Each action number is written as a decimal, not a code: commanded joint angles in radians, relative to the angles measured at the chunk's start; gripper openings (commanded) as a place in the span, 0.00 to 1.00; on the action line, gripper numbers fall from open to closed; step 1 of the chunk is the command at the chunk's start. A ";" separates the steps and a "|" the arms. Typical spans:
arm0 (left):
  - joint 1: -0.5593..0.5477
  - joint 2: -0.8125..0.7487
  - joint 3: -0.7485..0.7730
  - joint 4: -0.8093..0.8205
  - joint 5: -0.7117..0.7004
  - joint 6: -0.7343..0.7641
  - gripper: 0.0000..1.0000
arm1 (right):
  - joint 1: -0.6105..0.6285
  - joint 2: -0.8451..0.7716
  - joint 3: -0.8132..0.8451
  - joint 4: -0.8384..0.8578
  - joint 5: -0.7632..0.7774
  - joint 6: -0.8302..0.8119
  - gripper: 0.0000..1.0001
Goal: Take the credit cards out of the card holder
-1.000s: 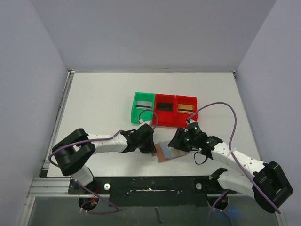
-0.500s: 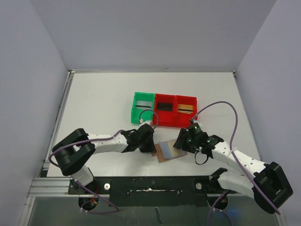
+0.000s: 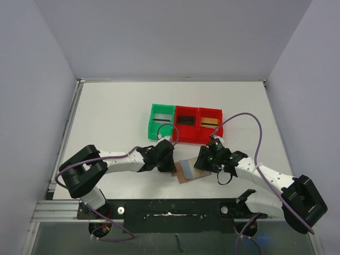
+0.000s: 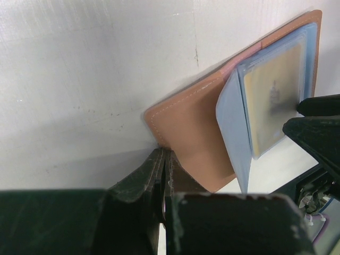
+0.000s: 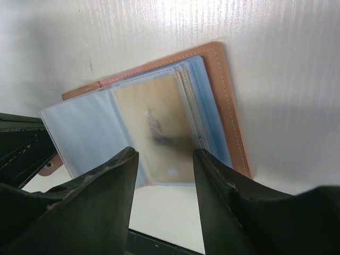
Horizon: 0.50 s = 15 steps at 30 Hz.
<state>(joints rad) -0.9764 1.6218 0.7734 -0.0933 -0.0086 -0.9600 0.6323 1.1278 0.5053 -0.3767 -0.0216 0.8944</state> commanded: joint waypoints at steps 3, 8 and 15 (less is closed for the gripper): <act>-0.004 0.019 0.030 -0.026 0.009 0.020 0.00 | 0.037 0.033 0.054 -0.019 0.056 -0.018 0.48; -0.004 0.020 0.029 -0.028 0.009 0.020 0.00 | 0.061 0.018 0.089 -0.049 0.083 -0.017 0.49; -0.004 0.017 0.026 -0.026 0.009 0.018 0.00 | 0.061 0.004 0.116 -0.106 0.137 -0.030 0.50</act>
<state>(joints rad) -0.9760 1.6238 0.7753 -0.0948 -0.0051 -0.9581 0.6891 1.1488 0.5728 -0.4549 0.0559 0.8871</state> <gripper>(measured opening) 0.006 0.498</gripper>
